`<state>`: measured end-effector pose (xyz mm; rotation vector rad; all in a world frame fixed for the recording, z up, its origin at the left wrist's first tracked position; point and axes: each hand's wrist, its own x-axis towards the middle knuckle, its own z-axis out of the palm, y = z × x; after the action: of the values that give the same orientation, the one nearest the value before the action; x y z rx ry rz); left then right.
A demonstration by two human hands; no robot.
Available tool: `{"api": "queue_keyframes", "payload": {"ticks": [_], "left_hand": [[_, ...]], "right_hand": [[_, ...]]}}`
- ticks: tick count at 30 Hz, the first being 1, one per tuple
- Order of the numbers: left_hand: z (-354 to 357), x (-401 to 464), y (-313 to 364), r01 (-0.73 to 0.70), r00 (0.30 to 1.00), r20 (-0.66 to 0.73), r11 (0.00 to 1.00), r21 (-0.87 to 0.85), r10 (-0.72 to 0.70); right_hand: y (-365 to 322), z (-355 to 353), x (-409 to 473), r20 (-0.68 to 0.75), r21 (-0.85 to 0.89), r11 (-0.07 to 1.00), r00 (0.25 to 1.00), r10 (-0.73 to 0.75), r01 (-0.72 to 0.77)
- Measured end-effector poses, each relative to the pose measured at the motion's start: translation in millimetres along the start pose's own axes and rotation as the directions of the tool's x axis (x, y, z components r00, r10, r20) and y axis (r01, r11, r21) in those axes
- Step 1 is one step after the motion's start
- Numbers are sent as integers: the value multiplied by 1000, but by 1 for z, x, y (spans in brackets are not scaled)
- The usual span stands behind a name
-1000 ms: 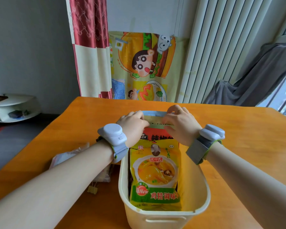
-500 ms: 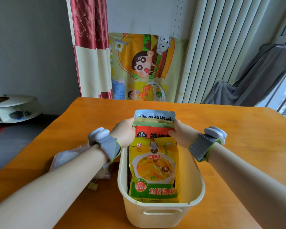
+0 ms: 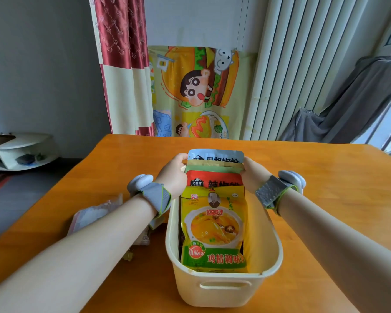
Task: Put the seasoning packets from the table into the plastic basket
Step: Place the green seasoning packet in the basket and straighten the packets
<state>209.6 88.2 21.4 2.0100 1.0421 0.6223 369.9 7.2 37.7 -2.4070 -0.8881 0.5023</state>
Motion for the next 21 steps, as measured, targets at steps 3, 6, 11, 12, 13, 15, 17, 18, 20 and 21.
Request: {"api": "queue_keyframes", "payload": {"ticks": [3, 6, 11, 12, 13, 15, 17, 18, 20, 21], "left_hand": [[8, 4, 3, 0, 1000, -8, 999, -42, -1], [15, 10, 6, -2, 1000, -12, 999, -53, 2], [16, 7, 4, -22, 998, -62, 989, -145, 13], [14, 6, 1, -22, 998, -55, 986, -166, 13], [12, 2, -1, -21, 999, -47, 982, -189, 12], [3, -8, -6, -28, 998, -54, 965, -261, 14], [-10, -22, -13, -32, 996, -87, 947, -318, 5], [-18, -29, -19, -34, 995, -99, 945, -324, 1], [-36, -44, -34, -31, 992, -124, 957, -288, -6], [-41, -49, -42, -30, 990, -139, 968, -249, -5]], "right_hand": [[16, -1, 19, -28, 9, 989, 989, -147, 147], [22, -8, 18, -49, -61, 972, 972, -228, 225], [16, -9, 6, 0, -129, 978, 987, -163, 161], [13, -7, 0, -19, -124, 980, 987, -157, 153], [13, -5, -5, -92, -119, 980, 981, -172, 161], [9, -5, -21, -242, -164, 956, 930, -277, 242], [-1, -7, -48, -253, -233, 871, 838, -484, 433], [-7, -7, -64, -206, -260, 819, 800, -564, 511], [-20, -3, -92, -85, -317, 724, 742, -665, 612], [-24, 0, -101, -26, -360, 668, 709, -705, 651]]}}
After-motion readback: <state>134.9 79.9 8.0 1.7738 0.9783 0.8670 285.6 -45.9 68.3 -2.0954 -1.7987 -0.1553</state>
